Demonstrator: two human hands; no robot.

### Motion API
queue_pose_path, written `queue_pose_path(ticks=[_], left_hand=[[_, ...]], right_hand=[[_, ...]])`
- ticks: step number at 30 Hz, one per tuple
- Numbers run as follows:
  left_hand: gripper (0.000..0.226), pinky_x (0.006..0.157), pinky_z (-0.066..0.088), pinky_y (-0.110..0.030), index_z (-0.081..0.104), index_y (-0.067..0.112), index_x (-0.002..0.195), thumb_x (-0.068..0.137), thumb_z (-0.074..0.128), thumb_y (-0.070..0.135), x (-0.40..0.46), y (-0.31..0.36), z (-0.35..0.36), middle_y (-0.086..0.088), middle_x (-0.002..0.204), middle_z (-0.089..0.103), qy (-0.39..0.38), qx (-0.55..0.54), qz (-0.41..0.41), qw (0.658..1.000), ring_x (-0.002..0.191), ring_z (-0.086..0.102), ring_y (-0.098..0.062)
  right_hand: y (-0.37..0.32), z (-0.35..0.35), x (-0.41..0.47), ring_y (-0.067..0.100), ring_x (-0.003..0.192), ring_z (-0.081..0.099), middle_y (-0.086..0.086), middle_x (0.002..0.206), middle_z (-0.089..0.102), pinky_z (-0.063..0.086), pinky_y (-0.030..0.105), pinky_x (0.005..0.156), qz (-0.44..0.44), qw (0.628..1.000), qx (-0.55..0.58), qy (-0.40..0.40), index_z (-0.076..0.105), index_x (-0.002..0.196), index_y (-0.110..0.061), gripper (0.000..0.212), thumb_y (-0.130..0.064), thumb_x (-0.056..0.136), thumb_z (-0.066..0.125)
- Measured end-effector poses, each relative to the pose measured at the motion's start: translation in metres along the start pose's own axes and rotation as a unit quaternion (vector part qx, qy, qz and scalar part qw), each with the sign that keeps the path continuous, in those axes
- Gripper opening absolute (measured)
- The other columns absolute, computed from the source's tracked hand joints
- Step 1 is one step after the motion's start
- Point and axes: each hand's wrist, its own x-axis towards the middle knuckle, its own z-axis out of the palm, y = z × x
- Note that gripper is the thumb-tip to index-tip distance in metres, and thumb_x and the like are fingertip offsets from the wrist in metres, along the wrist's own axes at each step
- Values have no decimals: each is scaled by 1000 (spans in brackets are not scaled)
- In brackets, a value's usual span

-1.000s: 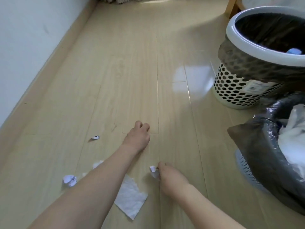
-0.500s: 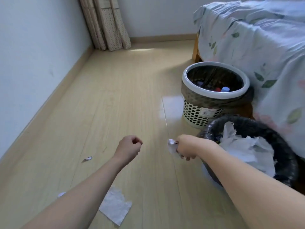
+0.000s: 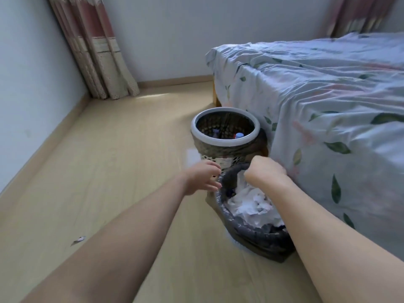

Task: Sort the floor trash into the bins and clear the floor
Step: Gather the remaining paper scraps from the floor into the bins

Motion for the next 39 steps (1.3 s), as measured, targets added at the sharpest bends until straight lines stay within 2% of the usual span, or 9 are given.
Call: queue_pose_path(ticks=[4, 9, 15, 19, 22, 24, 27, 33, 39], left_hand=[[27, 74, 52, -33, 58, 10, 119, 95, 49, 13, -44, -43, -99, -7, 108, 61, 59, 175, -40, 982, 83, 63, -23], [24, 59, 41, -26, 62, 8, 109, 91, 48, 15, -146, -168, -213, -8, 93, 59, 35, 361, -201, 910, 77, 59, -22], [27, 61, 38, -25, 61, 13, 107, 87, 47, 23, -248, -326, -276, -6, 95, 63, -7, 393, -352, 849, 76, 54, -22], [43, 80, 46, -29, 49, 25, 126, 87, 56, 42, -263, -359, -271, 6, 118, 52, -9, 414, -266, 870, 99, 58, -17], [59, 88, 48, -33, 43, 35, 129, 78, 64, 56, -251, -367, -244, 9, 125, 46, -50, 413, -146, 898, 107, 55, -13], [69, 88, 45, -34, 42, 32, 133, 74, 67, 59, -243, -379, -225, 7, 124, 45, -111, 492, -88, 859, 111, 50, -16], [29, 84, 45, -38, 59, 18, 110, 84, 62, 31, -232, -392, -220, -1, 114, 46, -154, 595, -3, 789, 100, 46, -22], [16, 52, 39, -20, 50, 18, 56, 70, 55, 12, -222, -355, -263, 0, 60, 49, -180, 189, -203, 944, 56, 48, -16], [10, 56, 35, -30, 50, 20, 67, 72, 57, 14, -217, -297, -291, 0, 67, 46, -56, 110, -176, 977, 58, 44, -17]], right_hand=[[-80, 15, -18, 32, 104, 57, 9, 116, 59, 48, 39, 87, -173, 984, -3, 28, 52, 109, -13, 24, -20, 87, 46], [-214, 123, -84, 30, 117, 52, 9, 131, 49, 47, 38, 95, -347, 924, -91, -131, 44, 133, -13, 43, -20, 91, 45], [-287, 282, -147, 28, 107, 57, 8, 121, 53, 51, 36, 85, -278, 898, -182, -288, 40, 130, -11, 47, -15, 84, 52], [-279, 339, -170, 29, 125, 42, 9, 137, 35, 49, 44, 91, -173, 918, -178, -309, 25, 140, -11, 65, -24, 86, 57], [-273, 359, -180, 28, 119, 53, 9, 131, 46, 49, 35, 87, -163, 932, -141, -291, 37, 132, -12, 41, -14, 92, 47], [-271, 361, -185, 26, 111, 60, 8, 123, 57, 49, 31, 81, -154, 929, -126, -311, 49, 122, -11, 30, -6, 92, 45], [-272, 353, -186, 26, 107, 60, 9, 121, 59, 48, 31, 80, -137, 928, -118, -327, 52, 118, -10, 27, -7, 93, 44], [-279, 300, -178, 30, 78, 55, 15, 97, 59, 47, 34, 67, -114, 917, -111, -365, 57, 112, -3, 24, -8, 96, 40], [-278, 230, -166, 26, 67, 64, 14, 82, 68, 56, 35, 67, -131, 918, -39, -371, 68, 96, -3, 29, -28, 86, 55]])
